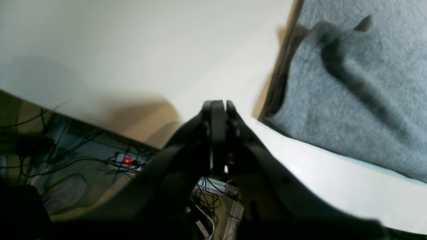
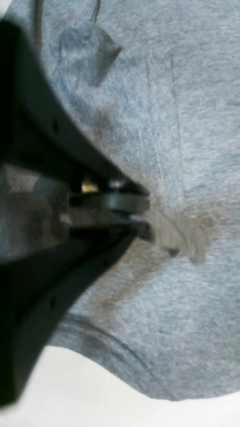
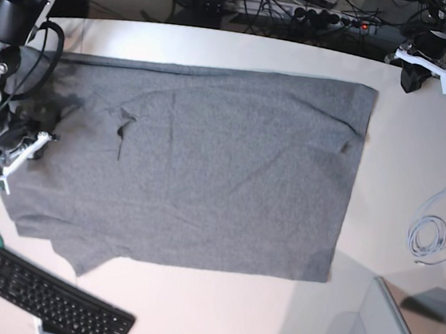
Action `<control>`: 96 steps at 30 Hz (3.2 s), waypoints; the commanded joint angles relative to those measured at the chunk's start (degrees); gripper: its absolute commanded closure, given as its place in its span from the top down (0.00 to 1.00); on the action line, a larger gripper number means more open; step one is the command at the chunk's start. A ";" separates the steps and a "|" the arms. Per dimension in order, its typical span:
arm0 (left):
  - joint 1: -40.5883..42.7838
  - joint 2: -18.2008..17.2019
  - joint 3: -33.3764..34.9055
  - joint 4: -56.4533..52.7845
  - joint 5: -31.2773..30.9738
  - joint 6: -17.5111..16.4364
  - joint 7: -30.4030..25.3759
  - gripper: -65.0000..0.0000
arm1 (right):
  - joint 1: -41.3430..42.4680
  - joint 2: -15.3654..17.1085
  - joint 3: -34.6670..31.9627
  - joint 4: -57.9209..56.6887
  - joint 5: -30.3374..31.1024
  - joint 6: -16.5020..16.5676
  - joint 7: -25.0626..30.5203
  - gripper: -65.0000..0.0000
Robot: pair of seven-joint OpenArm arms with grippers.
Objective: Layout the t-shirt on the table in an organized manner, then fold the t-shirt properly
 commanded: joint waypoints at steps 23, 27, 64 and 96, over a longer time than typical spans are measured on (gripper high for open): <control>-0.37 -1.39 5.56 12.17 -0.26 -0.49 -1.15 0.00 | -7.25 -11.69 -37.50 20.78 2.99 3.51 -7.28 0.63; -4.76 -3.68 11.01 11.38 -0.17 -0.49 0.69 0.00 | -7.77 -11.43 -34.60 20.43 2.99 3.51 -7.20 0.63; -18.12 -9.92 25.52 -6.82 -0.43 -0.36 8.17 0.00 | -12.70 -6.15 -14.82 20.26 3.17 3.78 -7.20 0.63; -21.64 -7.81 21.39 -6.47 -0.78 5.35 4.03 0.00 | -15.07 -6.06 -14.82 20.17 3.17 3.78 -3.68 0.63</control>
